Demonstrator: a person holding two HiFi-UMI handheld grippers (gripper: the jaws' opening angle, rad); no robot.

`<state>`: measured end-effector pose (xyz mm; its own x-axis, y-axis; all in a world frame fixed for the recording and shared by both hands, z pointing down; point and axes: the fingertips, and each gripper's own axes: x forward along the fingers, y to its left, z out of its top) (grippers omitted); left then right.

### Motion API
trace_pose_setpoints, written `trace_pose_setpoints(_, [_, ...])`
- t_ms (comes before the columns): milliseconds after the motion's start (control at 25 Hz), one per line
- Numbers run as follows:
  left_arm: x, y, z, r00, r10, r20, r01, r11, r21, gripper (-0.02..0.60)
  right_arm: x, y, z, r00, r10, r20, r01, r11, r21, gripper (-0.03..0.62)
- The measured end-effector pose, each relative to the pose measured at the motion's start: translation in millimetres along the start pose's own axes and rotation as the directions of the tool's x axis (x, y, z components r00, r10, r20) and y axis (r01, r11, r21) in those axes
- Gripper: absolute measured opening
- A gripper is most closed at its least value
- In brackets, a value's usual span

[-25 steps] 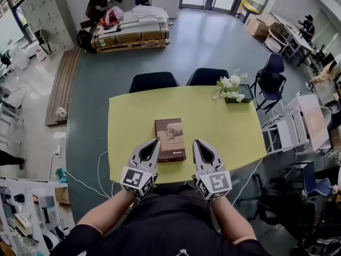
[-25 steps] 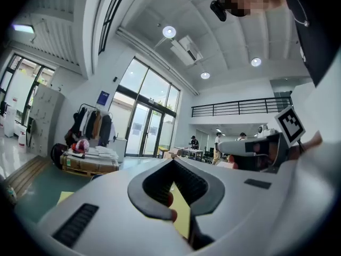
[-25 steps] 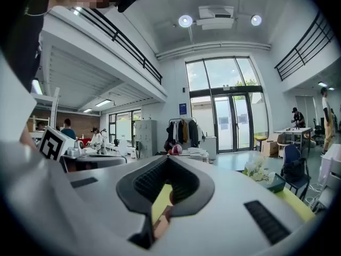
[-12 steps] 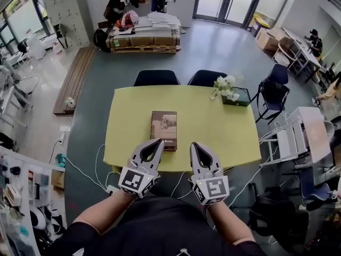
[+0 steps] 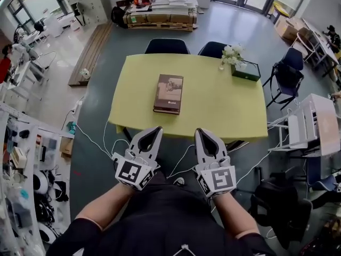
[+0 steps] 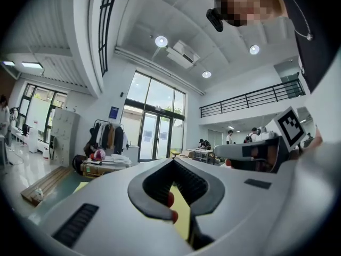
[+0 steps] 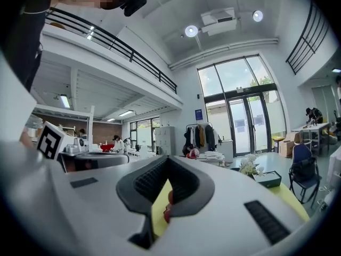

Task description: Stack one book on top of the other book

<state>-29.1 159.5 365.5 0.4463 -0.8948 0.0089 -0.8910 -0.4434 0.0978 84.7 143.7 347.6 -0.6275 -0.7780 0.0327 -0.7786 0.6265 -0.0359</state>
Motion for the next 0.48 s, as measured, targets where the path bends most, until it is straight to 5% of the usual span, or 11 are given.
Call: trace_pose_setpoints(480, [-44, -19, 1, 1.000, -0.016, 0.003, 0.016, 1.000, 0.025, 0.008, -44, 31, -7, 1.000, 0.007, 0.025, -0.008, 0.999, 0.033, 0.015])
